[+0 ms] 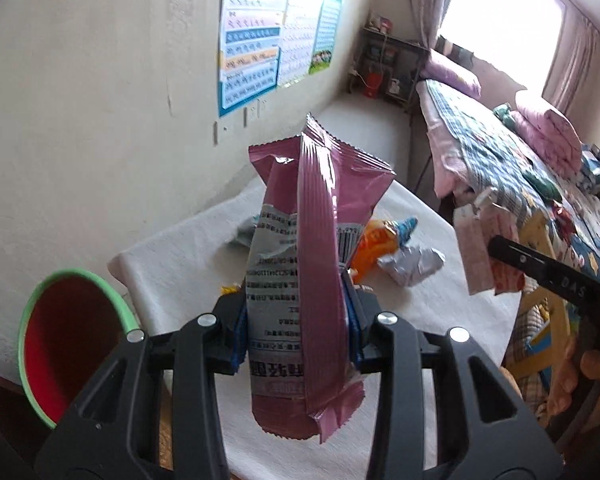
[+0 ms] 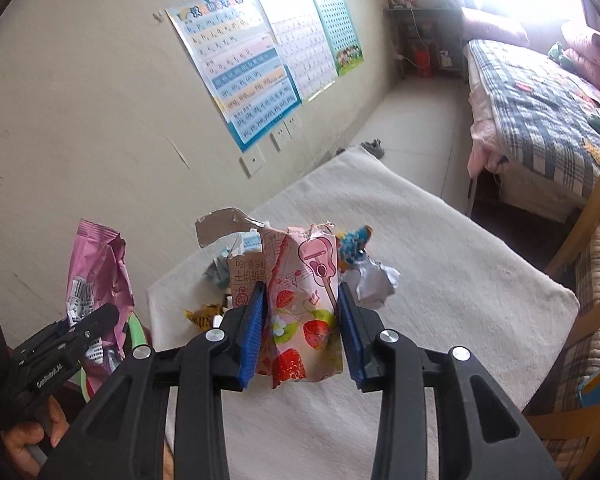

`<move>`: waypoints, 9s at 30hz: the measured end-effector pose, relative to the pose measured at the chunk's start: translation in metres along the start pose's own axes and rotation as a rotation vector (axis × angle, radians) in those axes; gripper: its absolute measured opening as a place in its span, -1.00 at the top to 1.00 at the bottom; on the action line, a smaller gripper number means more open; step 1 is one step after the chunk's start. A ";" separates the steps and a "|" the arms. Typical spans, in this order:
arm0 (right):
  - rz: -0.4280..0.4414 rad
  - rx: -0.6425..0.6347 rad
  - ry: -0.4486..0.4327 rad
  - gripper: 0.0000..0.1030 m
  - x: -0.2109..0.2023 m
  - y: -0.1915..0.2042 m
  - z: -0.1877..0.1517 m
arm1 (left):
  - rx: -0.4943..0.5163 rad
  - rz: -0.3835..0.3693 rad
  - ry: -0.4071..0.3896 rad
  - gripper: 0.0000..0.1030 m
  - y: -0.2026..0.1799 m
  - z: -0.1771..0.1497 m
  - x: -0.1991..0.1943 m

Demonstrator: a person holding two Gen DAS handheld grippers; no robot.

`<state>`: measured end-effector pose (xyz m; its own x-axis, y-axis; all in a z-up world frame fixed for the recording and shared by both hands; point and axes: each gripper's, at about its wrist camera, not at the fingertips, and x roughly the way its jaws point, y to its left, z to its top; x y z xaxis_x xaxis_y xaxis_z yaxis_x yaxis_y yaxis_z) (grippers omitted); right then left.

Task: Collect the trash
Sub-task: 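Carry the pink bag with the left gripper while the right carries the strawberry box to the bin, then open the left gripper over the bin while the right gripper releases the strawberry box, then grasp the white milk carton with the right gripper while the left grasps the yellow wrapper, then carry the yellow wrapper with the left gripper while the right carries the milk carton to the bin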

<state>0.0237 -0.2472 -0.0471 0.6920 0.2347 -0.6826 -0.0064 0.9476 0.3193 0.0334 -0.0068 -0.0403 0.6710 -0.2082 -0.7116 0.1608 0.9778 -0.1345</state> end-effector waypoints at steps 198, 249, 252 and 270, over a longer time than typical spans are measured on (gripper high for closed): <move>-0.093 -0.171 0.405 -0.25 0.123 0.025 -0.099 | -0.096 0.151 0.052 0.84 0.048 -0.033 0.021; 0.077 -0.133 0.184 -0.06 0.057 0.083 -0.035 | -0.133 0.205 -0.030 0.84 0.080 -0.031 -0.019; 0.086 -0.151 0.162 -0.06 0.052 0.091 -0.029 | -0.138 0.220 -0.039 0.84 0.087 -0.030 -0.023; 0.141 -0.226 0.169 -0.06 0.061 0.137 -0.027 | -0.205 0.274 -0.050 0.84 0.133 -0.039 -0.036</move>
<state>0.0458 -0.0973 -0.0629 0.5435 0.3822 -0.7473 -0.2671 0.9228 0.2777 0.0021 0.1318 -0.0594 0.7050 0.0664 -0.7061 -0.1751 0.9811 -0.0825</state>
